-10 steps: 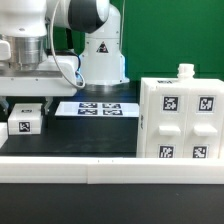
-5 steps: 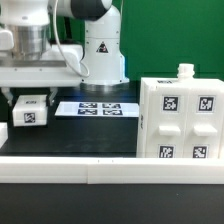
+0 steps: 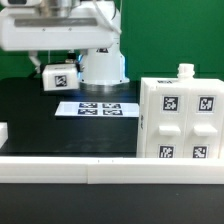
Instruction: Assemble cabinet
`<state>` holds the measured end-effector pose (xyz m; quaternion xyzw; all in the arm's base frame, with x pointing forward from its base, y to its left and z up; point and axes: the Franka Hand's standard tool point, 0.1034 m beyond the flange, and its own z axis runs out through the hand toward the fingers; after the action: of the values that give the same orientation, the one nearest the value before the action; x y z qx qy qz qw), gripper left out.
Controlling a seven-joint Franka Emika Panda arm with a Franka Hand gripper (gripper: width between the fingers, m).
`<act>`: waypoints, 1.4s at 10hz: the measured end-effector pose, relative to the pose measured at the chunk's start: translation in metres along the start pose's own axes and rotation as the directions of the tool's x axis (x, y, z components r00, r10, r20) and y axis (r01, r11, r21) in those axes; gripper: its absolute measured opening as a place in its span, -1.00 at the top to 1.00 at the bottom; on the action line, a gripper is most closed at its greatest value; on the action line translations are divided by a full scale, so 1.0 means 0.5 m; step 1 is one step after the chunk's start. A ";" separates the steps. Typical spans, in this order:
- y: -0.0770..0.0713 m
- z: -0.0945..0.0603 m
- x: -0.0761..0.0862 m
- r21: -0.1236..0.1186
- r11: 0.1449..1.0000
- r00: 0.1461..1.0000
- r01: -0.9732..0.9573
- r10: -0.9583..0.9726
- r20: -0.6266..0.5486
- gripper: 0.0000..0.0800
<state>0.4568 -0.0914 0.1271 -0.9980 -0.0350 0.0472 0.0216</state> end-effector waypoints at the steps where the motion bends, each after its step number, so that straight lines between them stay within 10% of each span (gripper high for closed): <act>1: -0.030 -0.023 0.019 0.000 1.000 1.000 -0.030 0.030 0.003 -0.39; 6: -0.189 -0.070 0.170 -0.047 0.987 0.987 -0.157 0.158 0.026 -0.39; 14: -0.228 -0.084 0.196 -0.054 0.986 0.987 -0.155 0.157 0.039 -0.39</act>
Offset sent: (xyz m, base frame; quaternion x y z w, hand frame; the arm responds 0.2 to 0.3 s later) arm 0.0663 0.0720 0.0262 -0.0635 -0.0597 0.0598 0.9944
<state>0.5503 0.0277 0.1648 -0.9967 0.0417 0.0693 -0.0085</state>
